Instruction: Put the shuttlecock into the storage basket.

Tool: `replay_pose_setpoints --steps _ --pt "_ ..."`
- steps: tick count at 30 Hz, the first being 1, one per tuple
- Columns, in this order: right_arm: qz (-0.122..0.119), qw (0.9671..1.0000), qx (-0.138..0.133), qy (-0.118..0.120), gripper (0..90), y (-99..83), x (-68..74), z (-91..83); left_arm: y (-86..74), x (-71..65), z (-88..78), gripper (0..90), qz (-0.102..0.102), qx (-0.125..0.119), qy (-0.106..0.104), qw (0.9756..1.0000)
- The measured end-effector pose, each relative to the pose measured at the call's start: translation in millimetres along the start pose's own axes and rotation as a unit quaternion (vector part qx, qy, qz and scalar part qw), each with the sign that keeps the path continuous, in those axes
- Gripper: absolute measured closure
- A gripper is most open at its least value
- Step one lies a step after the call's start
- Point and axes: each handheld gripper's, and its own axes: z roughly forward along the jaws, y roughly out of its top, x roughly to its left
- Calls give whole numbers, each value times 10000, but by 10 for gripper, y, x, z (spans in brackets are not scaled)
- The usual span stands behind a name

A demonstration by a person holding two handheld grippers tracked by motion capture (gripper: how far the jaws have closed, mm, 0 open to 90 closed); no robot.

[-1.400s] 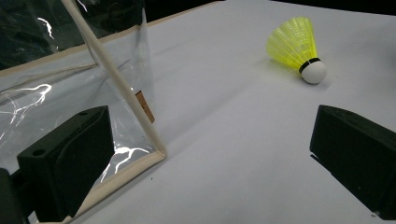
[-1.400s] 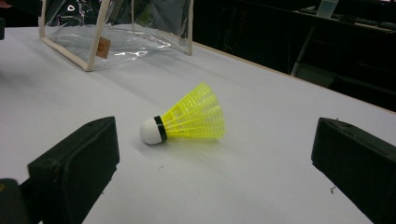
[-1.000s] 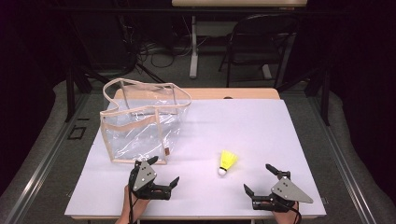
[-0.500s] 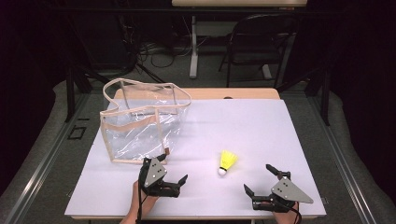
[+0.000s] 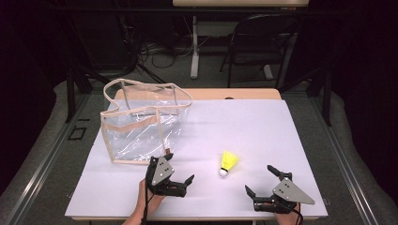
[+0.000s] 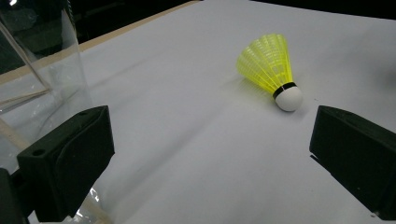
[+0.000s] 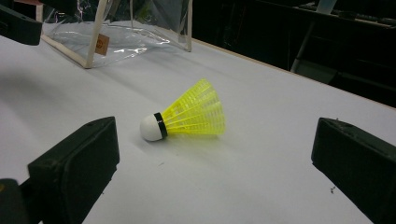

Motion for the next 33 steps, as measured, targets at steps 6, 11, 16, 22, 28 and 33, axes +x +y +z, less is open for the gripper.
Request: replay_pose_setpoints --steps 6,11,16,22,28,33 --pt "-13 10000 -12 -6 6 1 -2 0 38 -37 66 0 4 16 -51 10000" --pt "1 10000 -15 -14 6 0 -4 -2 69 -59 116 0 -5 48 -86 10000" --pt "1 10000 -13 -15 6 0 -5 -4 99 -98 183 0 13 99 -121 9999" --pt "20 10000 -9 -26 6 0 -7 -11 136 -162 274 0 9 200 -153 9997" --pt "31 10000 -12 -30 6 1 -4 -14 166 -211 359 0 14 308 -195 9993" --pt "27 10000 -25 -38 6 3 1 -17 183 -245 398 0 18 362 -179 9992"
